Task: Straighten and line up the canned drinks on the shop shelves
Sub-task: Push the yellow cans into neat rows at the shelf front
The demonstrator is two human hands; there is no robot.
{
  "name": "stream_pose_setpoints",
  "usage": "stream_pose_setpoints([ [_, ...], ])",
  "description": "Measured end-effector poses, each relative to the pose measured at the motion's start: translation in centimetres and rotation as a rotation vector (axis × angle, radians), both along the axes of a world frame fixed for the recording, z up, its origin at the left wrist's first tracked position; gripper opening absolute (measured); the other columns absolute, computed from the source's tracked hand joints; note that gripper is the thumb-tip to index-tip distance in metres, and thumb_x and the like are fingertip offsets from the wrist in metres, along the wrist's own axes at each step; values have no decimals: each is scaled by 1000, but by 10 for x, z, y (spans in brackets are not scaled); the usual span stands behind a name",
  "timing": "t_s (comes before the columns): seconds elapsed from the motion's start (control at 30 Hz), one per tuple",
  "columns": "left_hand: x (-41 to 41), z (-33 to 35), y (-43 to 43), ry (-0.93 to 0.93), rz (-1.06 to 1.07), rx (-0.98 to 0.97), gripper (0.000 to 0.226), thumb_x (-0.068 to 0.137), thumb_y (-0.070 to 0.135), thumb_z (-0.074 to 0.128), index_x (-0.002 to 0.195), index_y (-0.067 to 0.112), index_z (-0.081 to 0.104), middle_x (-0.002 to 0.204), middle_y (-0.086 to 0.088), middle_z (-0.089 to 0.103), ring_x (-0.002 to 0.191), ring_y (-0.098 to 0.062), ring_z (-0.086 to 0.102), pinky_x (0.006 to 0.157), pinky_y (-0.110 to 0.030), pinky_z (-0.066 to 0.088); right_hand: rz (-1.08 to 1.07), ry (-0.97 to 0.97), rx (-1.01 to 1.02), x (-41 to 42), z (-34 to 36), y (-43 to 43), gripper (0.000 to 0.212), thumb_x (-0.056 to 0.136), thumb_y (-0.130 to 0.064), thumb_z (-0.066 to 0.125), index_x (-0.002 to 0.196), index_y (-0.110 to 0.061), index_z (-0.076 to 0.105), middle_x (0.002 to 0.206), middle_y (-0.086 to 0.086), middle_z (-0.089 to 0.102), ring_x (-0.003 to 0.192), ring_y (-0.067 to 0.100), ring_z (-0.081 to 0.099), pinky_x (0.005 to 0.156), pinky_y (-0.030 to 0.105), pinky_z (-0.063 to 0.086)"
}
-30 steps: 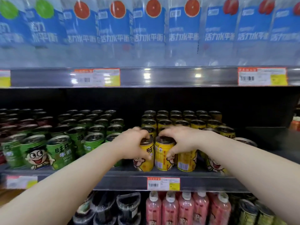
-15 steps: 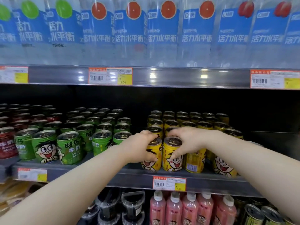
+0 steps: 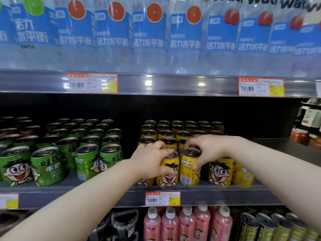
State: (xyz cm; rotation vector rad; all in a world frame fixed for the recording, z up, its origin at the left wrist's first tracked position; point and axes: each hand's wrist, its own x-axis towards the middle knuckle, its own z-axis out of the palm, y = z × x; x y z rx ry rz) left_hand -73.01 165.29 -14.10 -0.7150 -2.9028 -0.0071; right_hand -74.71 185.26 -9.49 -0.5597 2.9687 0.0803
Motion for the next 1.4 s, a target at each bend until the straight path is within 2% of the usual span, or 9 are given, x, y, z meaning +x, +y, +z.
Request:
stream_pose_setpoints([
  [0.13, -4, -1, 1, -22, -7, 19, 68, 85, 60, 48, 144, 39, 22, 149, 6, 24, 136, -21, 28, 110, -39, 22, -56, 18, -11, 3, 2, 1, 73, 67, -65, 68, 124, -25, 47, 122, -4, 53, 98, 12, 48, 75, 27, 42],
  [0.23, -3, -3, 1, -20, -7, 12, 67, 85, 61, 46, 144, 40, 21, 150, 7, 23, 136, -20, 26, 111, -39, 21, -49, -18, -55, 6, 0, 2, 81, 69, -61, 69, 135, -28, 37, 137, -2, 45, 115, 16, 47, 86, 29, 43],
  [0.37, -4, -1, 3, -17, -6, 0, 67, 85, 61, 46, 144, 41, 21, 151, 9, 22, 137, -20, 27, 110, -39, 22, -57, 44, -52, 9, -4, -1, 78, 71, -64, 64, 136, -29, 38, 135, 0, 48, 116, 18, 48, 79, 28, 39],
  [0.47, -2, 0, 3, -27, 1, 9, 70, 84, 60, 49, 145, 38, 22, 151, 8, 23, 137, -19, 26, 112, -39, 21, -91, -29, -111, 11, 4, 12, 83, 73, -65, 62, 142, -29, 32, 143, -1, 43, 126, 19, 45, 94, 29, 41],
  [0.7, 5, 8, 35, 85, -69, 56, 80, 79, 69, 48, 145, 33, 22, 149, 3, 29, 137, -20, 25, 112, -41, 22, -228, 44, 174, 16, 7, 50, 86, 72, -65, 63, 141, -21, 36, 142, 1, 44, 126, 22, 46, 98, 32, 43],
  [0.9, -4, 4, 58, -8, -164, -13, 69, 86, 59, 47, 145, 40, 18, 152, 5, 23, 137, -22, 28, 112, -43, 22, -46, -16, -117, 14, 0, 57, 79, 72, -34, 77, 138, -28, 33, 135, -6, 43, 120, 13, 44, 100, 29, 41],
  [1.03, -7, 0, 59, 13, -161, -23, 66, 85, 58, 50, 143, 42, 22, 149, 6, 27, 134, -19, 33, 109, -41, 23, -53, 5, -246, 17, 3, 71, 67, 74, -40, 75, 131, -29, 43, 135, -7, 45, 120, 13, 45, 100, 30, 42],
  [1.27, -10, 9, 90, 24, -181, 101, 76, 81, 65, 49, 144, 33, 23, 149, 2, 29, 136, -22, 27, 111, -42, 23, -433, 121, 198, 22, 6, 103, 82, 75, -77, 44, 129, -15, 48, 130, 5, 55, 116, 22, 53, 86, 30, 45],
  [1.4, -16, 6, 97, -39, -296, 21, 63, 89, 55, 46, 144, 43, 18, 153, 6, 21, 138, -23, 25, 110, -43, 23, -367, 19, -66, 20, -4, 117, 66, 79, -56, 63, 132, -25, 41, 132, 3, 51, 115, 20, 52, 93, 30, 45],
])
